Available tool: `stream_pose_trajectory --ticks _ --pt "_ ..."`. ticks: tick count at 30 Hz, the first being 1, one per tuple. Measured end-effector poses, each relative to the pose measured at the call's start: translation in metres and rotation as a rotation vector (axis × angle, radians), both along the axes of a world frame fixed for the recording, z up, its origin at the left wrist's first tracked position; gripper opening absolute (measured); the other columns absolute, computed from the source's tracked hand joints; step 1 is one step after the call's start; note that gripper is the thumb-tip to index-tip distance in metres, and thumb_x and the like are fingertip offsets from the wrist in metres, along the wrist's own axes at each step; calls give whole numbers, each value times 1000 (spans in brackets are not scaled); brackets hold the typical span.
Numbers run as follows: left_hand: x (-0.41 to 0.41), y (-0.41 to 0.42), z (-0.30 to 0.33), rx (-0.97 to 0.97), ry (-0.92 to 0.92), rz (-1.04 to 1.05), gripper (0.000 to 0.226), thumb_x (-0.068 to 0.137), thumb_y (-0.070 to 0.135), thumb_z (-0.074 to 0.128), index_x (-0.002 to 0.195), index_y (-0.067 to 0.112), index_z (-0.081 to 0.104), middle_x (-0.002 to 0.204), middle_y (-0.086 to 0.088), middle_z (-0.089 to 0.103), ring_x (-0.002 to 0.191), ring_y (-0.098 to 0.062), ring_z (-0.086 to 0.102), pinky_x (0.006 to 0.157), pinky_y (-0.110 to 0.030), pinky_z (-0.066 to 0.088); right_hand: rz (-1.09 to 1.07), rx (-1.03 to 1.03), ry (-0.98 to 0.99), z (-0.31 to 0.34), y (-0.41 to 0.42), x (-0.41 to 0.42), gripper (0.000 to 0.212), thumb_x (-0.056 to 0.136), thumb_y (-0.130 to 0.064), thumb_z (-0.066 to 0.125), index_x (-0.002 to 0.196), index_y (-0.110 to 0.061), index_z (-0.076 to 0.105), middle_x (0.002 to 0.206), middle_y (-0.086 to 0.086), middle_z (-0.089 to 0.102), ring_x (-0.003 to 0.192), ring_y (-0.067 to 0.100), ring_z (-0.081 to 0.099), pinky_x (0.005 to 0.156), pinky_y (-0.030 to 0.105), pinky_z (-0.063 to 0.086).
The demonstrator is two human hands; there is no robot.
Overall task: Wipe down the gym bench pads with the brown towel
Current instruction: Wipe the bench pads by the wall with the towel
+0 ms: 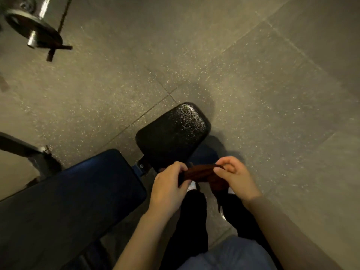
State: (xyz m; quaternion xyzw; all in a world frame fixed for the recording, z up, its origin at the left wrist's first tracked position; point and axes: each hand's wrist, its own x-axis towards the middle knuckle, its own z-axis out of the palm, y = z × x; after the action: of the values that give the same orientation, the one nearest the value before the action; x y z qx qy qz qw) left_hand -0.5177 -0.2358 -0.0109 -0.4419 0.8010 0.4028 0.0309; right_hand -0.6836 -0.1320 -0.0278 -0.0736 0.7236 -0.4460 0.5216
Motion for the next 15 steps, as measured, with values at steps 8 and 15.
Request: stream_pose_trajectory --ticks 8,15 --pt "-32 31 47 -139 -34 -375 22 91 32 67 112 26 65 102 8 60 96 -14 60 82 -30 44 102 28 80 51 77 -29 13 85 -8 73 85 -20 69 75 -2 69 63 2 64 59 13 49" --pt "-108 146 64 -162 82 -520 12 93 19 59 103 24 56 105 11 48 94 -17 57 79 -35 44 -40 -56 14 71 222 -71 10 88 -25 69 88 -17 74 78 3 73 73 20 69 65 22 50"
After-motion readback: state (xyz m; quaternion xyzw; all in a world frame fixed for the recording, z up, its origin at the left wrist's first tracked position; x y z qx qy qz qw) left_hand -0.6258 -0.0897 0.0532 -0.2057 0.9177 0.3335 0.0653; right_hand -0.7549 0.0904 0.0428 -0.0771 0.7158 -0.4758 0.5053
